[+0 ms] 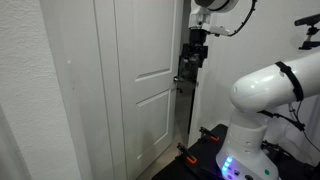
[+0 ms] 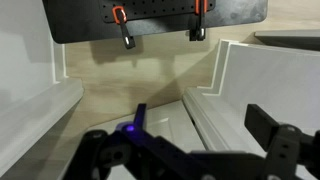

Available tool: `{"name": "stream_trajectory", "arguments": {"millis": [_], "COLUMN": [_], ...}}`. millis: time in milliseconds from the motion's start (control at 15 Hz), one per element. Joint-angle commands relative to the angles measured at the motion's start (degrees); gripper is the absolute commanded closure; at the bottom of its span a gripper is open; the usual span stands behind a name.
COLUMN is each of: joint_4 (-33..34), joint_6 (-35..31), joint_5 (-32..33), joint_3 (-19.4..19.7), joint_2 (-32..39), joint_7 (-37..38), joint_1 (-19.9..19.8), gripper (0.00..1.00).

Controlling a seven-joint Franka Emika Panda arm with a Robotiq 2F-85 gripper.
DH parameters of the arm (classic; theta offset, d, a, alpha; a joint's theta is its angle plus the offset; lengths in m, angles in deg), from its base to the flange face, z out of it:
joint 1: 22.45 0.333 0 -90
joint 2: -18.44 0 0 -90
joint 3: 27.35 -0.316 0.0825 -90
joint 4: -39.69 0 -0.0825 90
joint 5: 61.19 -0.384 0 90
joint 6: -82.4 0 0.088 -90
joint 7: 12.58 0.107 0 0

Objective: Turn the light off.

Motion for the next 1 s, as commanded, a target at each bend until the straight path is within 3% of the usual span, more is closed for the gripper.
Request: {"name": "stream_trajectory", "arguments": {"millis": [0, 200, 533, 933], "joint_4": [0.12, -0.95, -2.67, 1.89], "joint_6": [0.12, -1.99, -11.87, -21.32], "joint_5": [-0.27, -1.61, -7.69, -14.63], "joint_3": [-0.35, 1.19, 3.15, 2.67], "joint_2": [0.08, 3.30, 13.37, 28.28], "joint_7": [-0.33, -3.04, -11.19, -20.71], "joint_1": [-0.50, 0.88, 5.07, 10.36], "gripper": [0.00, 0.00, 0.00, 0.00]}}
